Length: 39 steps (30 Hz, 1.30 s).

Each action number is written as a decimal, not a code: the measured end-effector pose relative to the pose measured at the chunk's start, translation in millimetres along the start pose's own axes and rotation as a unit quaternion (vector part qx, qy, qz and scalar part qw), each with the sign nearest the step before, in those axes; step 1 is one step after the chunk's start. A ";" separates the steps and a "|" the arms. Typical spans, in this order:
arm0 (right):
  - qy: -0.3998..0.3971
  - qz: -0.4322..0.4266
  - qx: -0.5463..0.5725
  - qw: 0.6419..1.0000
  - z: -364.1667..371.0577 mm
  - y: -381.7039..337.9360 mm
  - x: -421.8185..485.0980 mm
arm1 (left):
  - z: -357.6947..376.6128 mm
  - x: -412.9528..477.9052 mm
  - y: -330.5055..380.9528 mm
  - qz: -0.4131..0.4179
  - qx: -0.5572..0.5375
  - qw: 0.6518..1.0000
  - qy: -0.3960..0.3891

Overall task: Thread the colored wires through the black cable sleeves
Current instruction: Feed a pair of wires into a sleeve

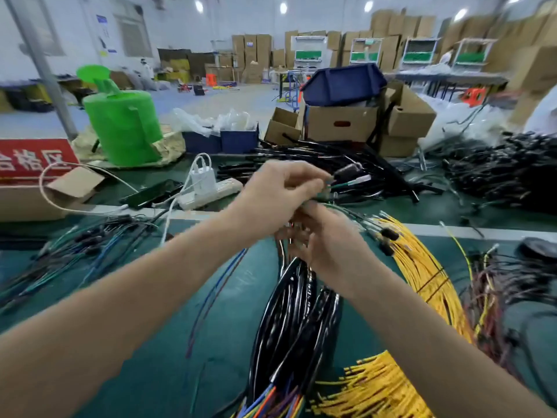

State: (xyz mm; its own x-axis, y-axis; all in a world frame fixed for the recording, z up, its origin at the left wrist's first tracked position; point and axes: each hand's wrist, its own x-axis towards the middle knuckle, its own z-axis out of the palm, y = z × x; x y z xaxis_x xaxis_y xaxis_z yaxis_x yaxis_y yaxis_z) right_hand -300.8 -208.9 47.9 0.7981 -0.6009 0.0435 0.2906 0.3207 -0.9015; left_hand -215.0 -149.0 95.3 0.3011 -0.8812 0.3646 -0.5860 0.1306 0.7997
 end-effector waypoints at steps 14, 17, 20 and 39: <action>0.198 0.036 -0.175 0.964 -93.3 -70.2 28.4 | -11.5 -64.7 -84.5 -0.258 -0.222 0.910 -0.238; 0.231 0.040 -0.236 0.943 -100.5 -87.5 49.1 | -8.4 -74.8 -78.3 -0.274 -0.262 0.893 -0.243; 0.235 0.049 -0.249 0.938 -104.0 -91.6 64.6 | -4.1 -85.1 -77.6 -0.276 -0.266 0.894 -0.232; 0.263 0.150 -0.726 0.617 -219.9 -52.1 13.0 | 32.2 -90.4 -91.4 -0.377 -0.385 0.816 -0.208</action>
State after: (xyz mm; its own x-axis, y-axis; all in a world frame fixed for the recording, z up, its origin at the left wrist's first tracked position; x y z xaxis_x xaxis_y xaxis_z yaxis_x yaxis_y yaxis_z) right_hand -421.7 -394.4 0.8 0.3084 -0.9510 -0.0207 -0.9132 -0.2899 -0.2863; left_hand -212.9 -95.9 -26.1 -0.0182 -0.8999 -0.4358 0.3423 -0.4152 0.8429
